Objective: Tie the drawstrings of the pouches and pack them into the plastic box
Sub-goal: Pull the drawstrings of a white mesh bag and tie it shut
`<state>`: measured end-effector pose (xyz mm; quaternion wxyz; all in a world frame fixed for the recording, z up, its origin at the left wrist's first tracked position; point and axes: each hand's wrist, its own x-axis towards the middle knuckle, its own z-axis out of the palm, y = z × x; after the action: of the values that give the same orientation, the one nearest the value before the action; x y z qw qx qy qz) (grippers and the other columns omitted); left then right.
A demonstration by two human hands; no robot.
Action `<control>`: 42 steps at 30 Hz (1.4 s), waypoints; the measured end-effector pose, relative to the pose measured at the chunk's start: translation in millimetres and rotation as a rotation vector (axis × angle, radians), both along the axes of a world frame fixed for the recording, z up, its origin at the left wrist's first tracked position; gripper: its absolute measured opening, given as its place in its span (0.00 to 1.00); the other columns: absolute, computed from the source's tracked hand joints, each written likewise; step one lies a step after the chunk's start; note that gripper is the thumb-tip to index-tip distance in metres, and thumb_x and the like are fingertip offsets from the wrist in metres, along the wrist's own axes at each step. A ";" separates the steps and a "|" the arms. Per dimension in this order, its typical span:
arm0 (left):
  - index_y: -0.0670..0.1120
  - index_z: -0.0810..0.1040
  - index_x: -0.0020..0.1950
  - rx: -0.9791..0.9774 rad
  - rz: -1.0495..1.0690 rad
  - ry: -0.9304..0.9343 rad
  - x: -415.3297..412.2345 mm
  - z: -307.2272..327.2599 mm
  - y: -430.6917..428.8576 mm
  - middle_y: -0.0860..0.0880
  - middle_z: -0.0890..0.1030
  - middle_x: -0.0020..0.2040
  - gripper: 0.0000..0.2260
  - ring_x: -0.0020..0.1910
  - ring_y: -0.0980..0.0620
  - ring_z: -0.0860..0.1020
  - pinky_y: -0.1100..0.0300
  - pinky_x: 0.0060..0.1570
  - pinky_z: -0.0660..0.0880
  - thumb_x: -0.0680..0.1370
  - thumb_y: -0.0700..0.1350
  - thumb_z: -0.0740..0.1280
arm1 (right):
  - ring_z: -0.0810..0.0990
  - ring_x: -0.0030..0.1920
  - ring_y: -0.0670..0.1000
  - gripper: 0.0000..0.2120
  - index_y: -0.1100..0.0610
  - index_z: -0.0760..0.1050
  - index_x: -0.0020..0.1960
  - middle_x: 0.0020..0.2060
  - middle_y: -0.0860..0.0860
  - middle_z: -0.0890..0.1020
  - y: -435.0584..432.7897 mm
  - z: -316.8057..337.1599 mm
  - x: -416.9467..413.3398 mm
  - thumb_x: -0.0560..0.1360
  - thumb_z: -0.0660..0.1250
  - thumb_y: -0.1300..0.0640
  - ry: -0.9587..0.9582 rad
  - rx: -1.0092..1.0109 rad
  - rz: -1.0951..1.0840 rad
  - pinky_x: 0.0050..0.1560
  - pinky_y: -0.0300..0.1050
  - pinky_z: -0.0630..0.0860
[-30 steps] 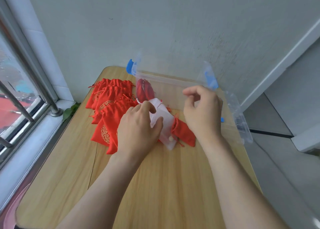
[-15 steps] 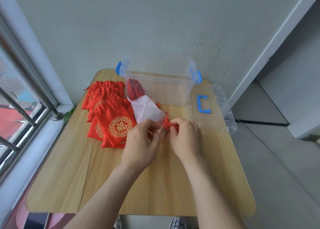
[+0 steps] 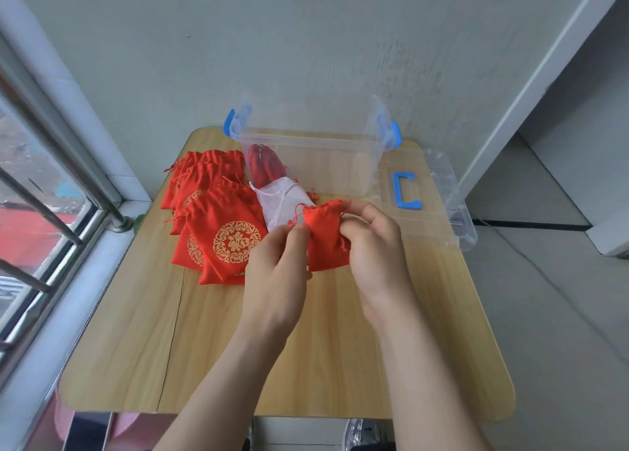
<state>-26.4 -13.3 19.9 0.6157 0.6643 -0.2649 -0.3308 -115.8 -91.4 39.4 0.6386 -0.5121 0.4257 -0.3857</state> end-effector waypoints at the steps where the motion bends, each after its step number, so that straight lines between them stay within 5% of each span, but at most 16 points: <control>1: 0.42 0.83 0.52 -0.024 0.012 0.021 0.2 2.3 -4.7 0.37 0.84 0.50 0.21 0.53 0.36 0.82 0.38 0.55 0.82 0.80 0.58 0.60 | 0.86 0.43 0.49 0.13 0.55 0.83 0.54 0.44 0.54 0.89 0.5 -0.4 2.1 0.80 0.62 0.67 -0.008 0.004 -0.017 0.42 0.40 0.81; 5: 0.38 0.82 0.52 -0.096 0.068 0.121 4.1 10.7 -25.7 0.36 0.84 0.48 0.24 0.45 0.39 0.82 0.33 0.57 0.79 0.81 0.59 0.61 | 0.85 0.40 0.48 0.10 0.55 0.81 0.55 0.41 0.53 0.89 -1.4 -0.1 6.3 0.80 0.64 0.66 -0.028 -0.002 -0.086 0.38 0.39 0.79; 9: 0.40 0.84 0.47 -0.152 0.107 0.123 6.7 8.3 -45.3 0.44 0.82 0.41 0.19 0.42 0.48 0.78 0.42 0.49 0.79 0.85 0.54 0.65 | 0.85 0.39 0.49 0.13 0.58 0.85 0.51 0.43 0.55 0.88 -7.9 2.0 9.6 0.81 0.61 0.66 -0.033 0.027 -0.142 0.35 0.38 0.79; 12: 0.44 0.82 0.42 -0.175 0.147 0.110 9.4 8.2 -54.5 0.51 0.79 0.35 0.17 0.37 0.53 0.75 0.55 0.42 0.74 0.86 0.51 0.65 | 0.87 0.46 0.57 0.11 0.62 0.85 0.50 0.48 0.61 0.88 -13.0 2.5 12.0 0.81 0.65 0.58 -0.024 0.043 -0.118 0.43 0.45 0.82; 14: 0.43 0.82 0.43 -0.179 0.160 0.123 10.8 8.2 -56.6 0.50 0.78 0.35 0.16 0.38 0.53 0.75 0.54 0.42 0.73 0.86 0.50 0.65 | 0.88 0.45 0.48 0.07 0.58 0.86 0.51 0.44 0.54 0.89 -14.9 -0.4 10.6 0.79 0.71 0.56 0.020 -0.003 -0.100 0.44 0.42 0.82; 20: 0.44 0.85 0.53 -0.174 0.151 0.270 13.0 7.5 -52.7 0.45 0.88 0.49 0.13 0.52 0.42 0.85 0.41 0.62 0.80 0.86 0.51 0.66 | 0.87 0.44 0.46 0.07 0.51 0.86 0.49 0.40 0.44 0.88 -17.1 -13.3 10.2 0.81 0.71 0.50 0.322 -0.322 -0.150 0.49 0.48 0.83; 23: 0.47 0.86 0.56 -0.197 0.156 0.281 16.9 7.5 -52.2 0.46 0.86 0.47 0.13 0.49 0.43 0.85 0.46 0.56 0.82 0.86 0.53 0.65 | 0.82 0.43 0.50 0.09 0.53 0.83 0.51 0.40 0.46 0.85 -18.4 -13.5 6.8 0.85 0.66 0.54 0.555 -0.499 -0.105 0.38 0.38 0.72; 26: 0.47 0.86 0.55 -0.210 0.188 0.284 19.4 5.1 -50.4 0.47 0.84 0.45 0.14 0.45 0.48 0.83 0.50 0.52 0.81 0.87 0.52 0.63 | 0.80 0.45 0.54 0.10 0.54 0.81 0.53 0.42 0.49 0.84 -18.0 -14.9 5.6 0.86 0.62 0.55 0.704 -0.610 -0.067 0.40 0.46 0.68; 32: 0.42 0.84 0.60 -0.199 0.191 0.369 21.0 6.2 -48.5 0.49 0.85 0.43 0.16 0.42 0.52 0.84 0.60 0.45 0.83 0.88 0.50 0.61 | 0.78 0.45 0.56 0.10 0.54 0.78 0.50 0.42 0.50 0.81 -19.1 -13.4 -5.0 0.87 0.61 0.54 0.788 -0.633 -0.072 0.42 0.48 0.69; 38: 0.48 0.77 0.49 -0.274 0.118 0.741 23.1 8.3 -51.3 0.49 0.86 0.45 0.11 0.51 0.48 0.87 0.53 0.59 0.79 0.88 0.47 0.59 | 0.76 0.41 0.56 0.11 0.53 0.71 0.44 0.39 0.52 0.79 -19.9 -13.9 -13.4 0.86 0.60 0.55 0.883 -0.602 -0.042 0.36 0.48 0.64; 42: 0.47 0.73 0.42 -0.312 0.166 0.889 23.5 9.6 -52.8 0.49 0.71 0.32 0.14 0.37 0.48 0.77 0.54 0.58 0.76 0.87 0.46 0.57 | 0.77 0.42 0.56 0.11 0.55 0.73 0.46 0.40 0.53 0.80 -21.9 -13.9 -18.0 0.86 0.59 0.55 0.892 -0.598 -0.047 0.38 0.48 0.67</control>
<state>-2.9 -66.1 29.5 0.7860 0.3772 0.0318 -0.4887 -133.8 -113.3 25.6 0.2132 -0.7762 0.5386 -0.2491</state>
